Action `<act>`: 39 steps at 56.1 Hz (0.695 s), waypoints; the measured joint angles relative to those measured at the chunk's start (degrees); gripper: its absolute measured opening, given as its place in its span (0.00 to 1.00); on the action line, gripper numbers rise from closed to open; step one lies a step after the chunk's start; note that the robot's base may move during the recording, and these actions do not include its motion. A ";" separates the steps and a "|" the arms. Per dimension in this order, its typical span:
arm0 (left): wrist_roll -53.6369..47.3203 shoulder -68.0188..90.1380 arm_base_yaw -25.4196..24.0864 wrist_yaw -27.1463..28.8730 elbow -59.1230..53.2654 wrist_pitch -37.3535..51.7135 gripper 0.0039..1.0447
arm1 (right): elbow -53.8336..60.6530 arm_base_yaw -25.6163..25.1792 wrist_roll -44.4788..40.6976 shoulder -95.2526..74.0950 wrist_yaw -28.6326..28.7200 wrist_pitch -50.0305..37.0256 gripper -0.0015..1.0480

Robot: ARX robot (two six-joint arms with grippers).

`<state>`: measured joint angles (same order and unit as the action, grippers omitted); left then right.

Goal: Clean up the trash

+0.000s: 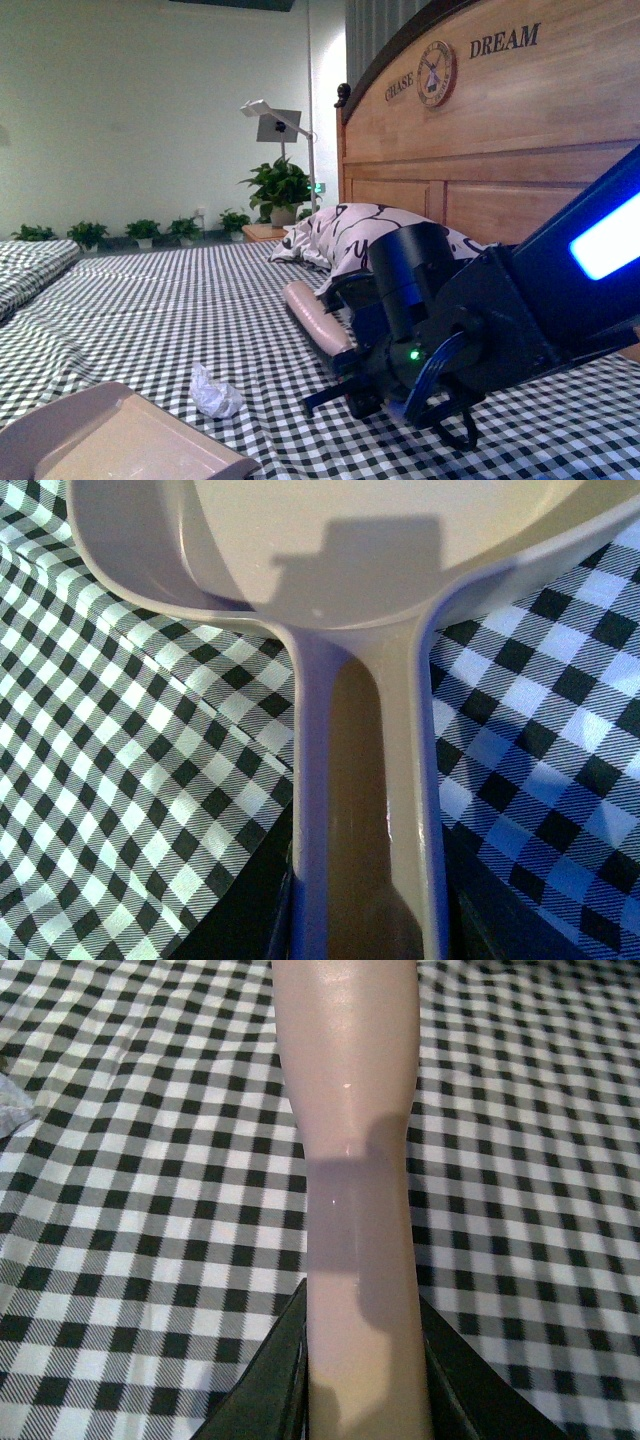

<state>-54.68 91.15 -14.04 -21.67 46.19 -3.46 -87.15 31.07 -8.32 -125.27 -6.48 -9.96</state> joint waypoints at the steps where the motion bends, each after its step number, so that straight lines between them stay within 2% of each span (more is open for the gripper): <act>1: 0.00 0.00 0.00 0.00 0.00 0.00 0.26 | -0.61 0.26 -0.17 -0.61 0.09 0.20 0.20; 27: 0.00 0.00 0.00 0.00 0.00 0.00 0.26 | -7.26 2.84 -3.19 -7.65 -1.53 5.64 0.20; 31: -0.02 0.00 0.00 0.00 0.00 0.00 0.26 | -7.50 3.52 -2.40 -7.48 1.57 8.07 0.20; 39: -0.02 0.00 0.00 0.00 0.00 0.00 0.26 | -4.94 3.80 -2.34 -3.76 15.41 12.04 0.20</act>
<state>-54.70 91.15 -14.04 -21.67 46.19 -3.46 -92.09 34.87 -10.66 -129.03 8.93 2.09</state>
